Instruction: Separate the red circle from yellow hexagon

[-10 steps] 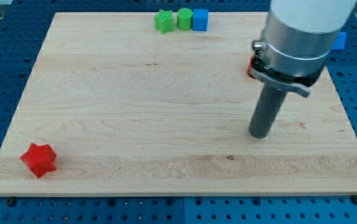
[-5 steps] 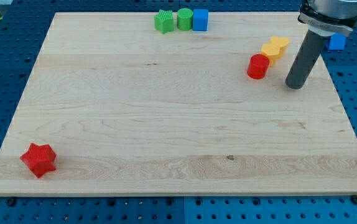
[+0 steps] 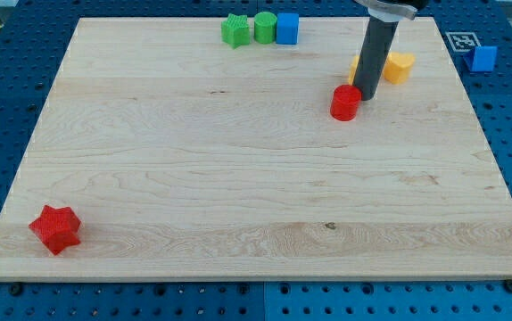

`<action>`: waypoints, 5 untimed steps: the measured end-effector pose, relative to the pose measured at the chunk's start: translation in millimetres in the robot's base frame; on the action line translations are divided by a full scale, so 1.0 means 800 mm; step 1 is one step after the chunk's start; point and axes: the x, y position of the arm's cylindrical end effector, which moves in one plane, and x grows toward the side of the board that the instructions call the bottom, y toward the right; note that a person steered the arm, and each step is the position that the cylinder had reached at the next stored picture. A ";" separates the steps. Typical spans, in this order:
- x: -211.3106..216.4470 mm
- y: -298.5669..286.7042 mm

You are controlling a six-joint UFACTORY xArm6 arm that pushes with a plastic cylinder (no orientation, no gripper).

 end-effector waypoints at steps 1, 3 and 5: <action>0.000 -0.011; 0.013 -0.049; 0.019 -0.060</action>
